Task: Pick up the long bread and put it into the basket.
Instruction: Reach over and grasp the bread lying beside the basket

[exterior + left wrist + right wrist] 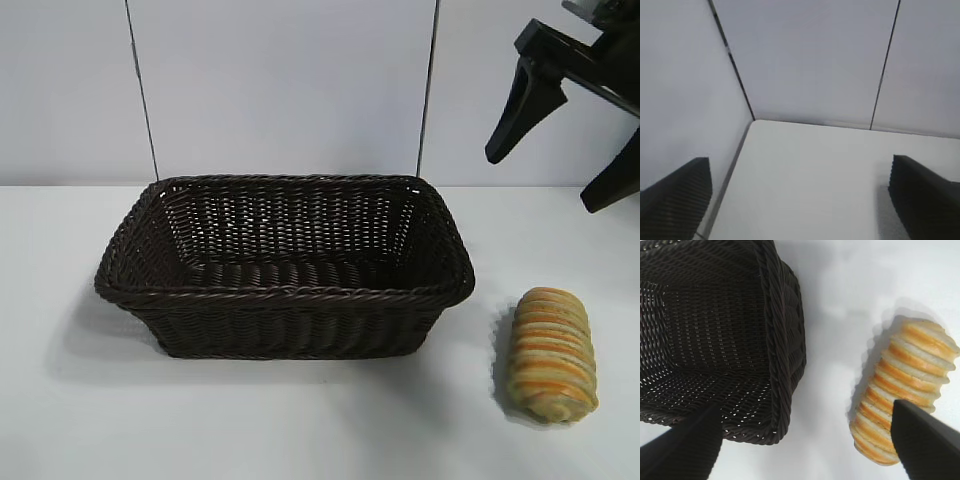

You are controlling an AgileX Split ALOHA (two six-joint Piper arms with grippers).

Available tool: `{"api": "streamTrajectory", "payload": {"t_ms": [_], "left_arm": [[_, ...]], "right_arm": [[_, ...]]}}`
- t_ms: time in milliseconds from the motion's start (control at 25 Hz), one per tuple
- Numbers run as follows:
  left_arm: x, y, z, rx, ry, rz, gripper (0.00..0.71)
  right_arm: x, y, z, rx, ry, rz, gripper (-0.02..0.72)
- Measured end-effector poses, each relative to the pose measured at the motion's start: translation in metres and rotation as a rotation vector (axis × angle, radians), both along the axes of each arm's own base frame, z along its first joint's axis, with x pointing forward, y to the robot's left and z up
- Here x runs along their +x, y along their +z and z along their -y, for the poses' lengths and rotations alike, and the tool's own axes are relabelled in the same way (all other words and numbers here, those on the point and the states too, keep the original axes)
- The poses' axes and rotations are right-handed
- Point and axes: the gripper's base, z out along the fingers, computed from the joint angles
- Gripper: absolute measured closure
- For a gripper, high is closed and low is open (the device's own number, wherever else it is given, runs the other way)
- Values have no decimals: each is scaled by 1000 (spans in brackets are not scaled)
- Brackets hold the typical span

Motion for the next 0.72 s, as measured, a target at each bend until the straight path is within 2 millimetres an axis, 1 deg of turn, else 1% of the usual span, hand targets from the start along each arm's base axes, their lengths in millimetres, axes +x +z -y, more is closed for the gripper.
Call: {"api": "streamTrajectory", "payload": {"t_ms": [280,440,600,720], "left_arm": [[-57,-38,2,-12,-18,80,16],[-79,-66,7,-33,-60,100,16],[-92,-93,10,-52,-98,100,16],[-93,-113,14,-78,-128,78,16]], "right_arm": [[0,0,0,-3,10,4,53],[0,0,0,-4,10,4,53],[0,0,0,-4,10,4,53],[0,0,0,-4,10,4,53]]}}
